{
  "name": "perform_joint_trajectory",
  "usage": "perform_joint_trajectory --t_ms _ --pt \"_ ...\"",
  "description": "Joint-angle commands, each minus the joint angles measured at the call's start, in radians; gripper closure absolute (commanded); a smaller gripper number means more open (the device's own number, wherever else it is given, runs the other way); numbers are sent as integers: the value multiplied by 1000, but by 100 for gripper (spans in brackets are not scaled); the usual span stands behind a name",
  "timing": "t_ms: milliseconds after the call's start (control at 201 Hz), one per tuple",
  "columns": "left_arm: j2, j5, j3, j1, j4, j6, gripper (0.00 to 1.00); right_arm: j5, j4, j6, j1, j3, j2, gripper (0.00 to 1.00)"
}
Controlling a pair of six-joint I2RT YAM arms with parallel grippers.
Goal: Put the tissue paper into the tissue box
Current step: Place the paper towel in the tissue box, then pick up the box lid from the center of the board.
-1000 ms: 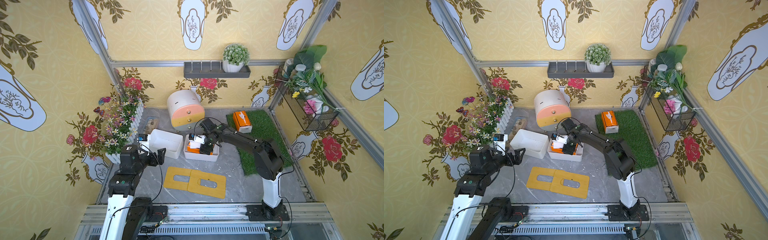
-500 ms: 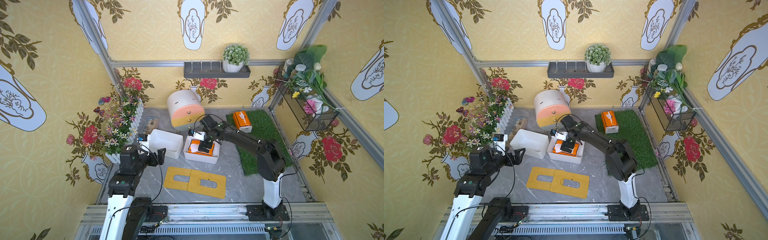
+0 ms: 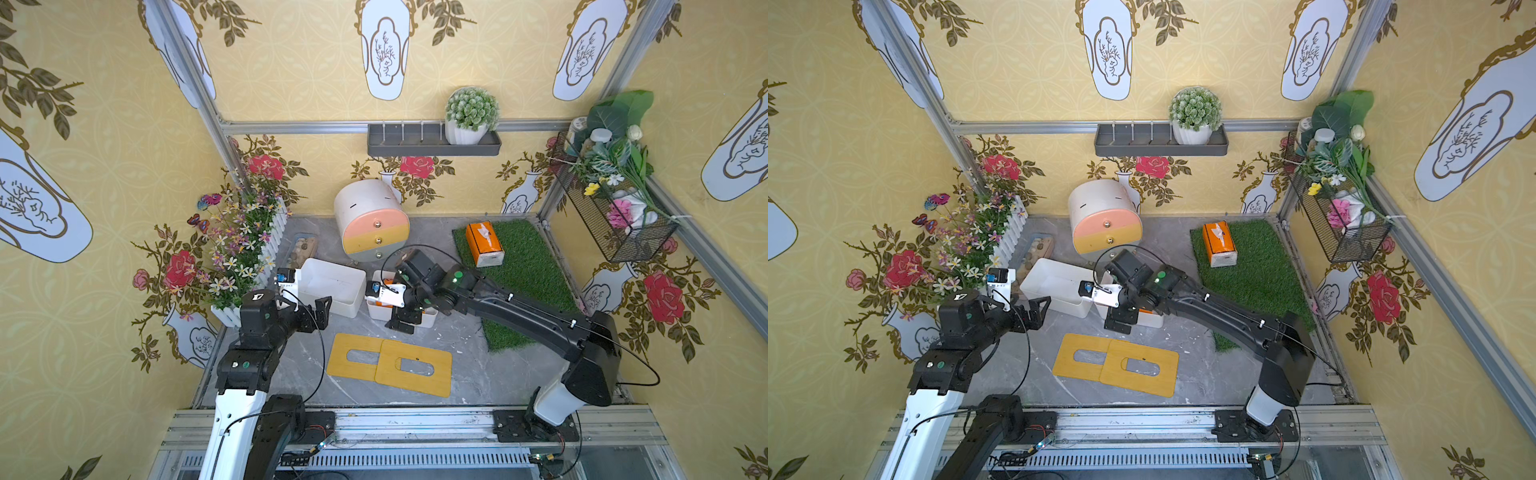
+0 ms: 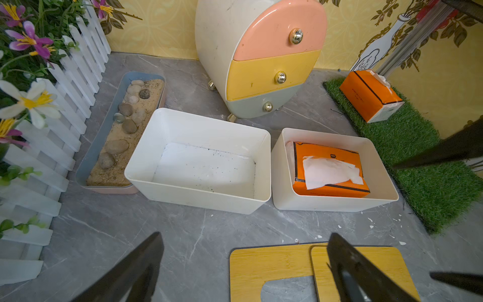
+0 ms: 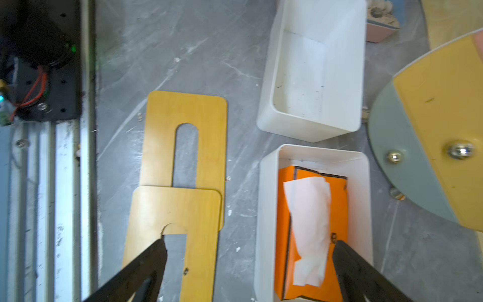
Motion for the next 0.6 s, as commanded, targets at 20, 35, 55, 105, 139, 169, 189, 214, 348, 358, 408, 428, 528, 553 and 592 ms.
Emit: perform_joint_trajectory --t_ms 20,35,55,105,139,169,189,214,348,358,408,428,528,553,592 --pt "3 5 -6 0 17 8 0 15 24 90 82 -93 -62 1" --pt "2 6 -6 1 17 8 0 17 28 96 93 -106 -70 1" --pt "2 5 -6 0 17 8 0 15 34 107 106 -123 -79 1" --pt "3 6 -6 1 17 8 0 9 56 134 138 -168 -102 2" --pt "3 6 -6 1 17 8 0 3 70 150 155 -200 -118 2" --pt "2 6 -5 1 17 9 0 3 85 161 172 -227 -130 3" --pt "2 6 -5 1 17 8 0 6 98 174 183 -246 -138 3" --pt "3 6 -5 2 18 8 0 9 111 185 196 -267 -147 3" --pt "5 6 -5 0 17 8 0 20 179 249 236 -377 -186 6" --pt "5 6 -5 1 17 9 0 22 183 253 238 -384 -185 6" --pt "5 7 -5 1 18 9 0 37 198 270 246 -416 -191 7" --pt "6 7 -5 1 17 8 0 43 205 278 248 -426 -193 8" --pt "6 8 -5 1 17 9 0 64 217 312 255 -477 -184 9" --pt "6 8 -6 2 17 9 0 67 221 319 255 -487 -181 9" --pt "8 8 -5 1 17 9 0 74 227 329 255 -505 -176 10"
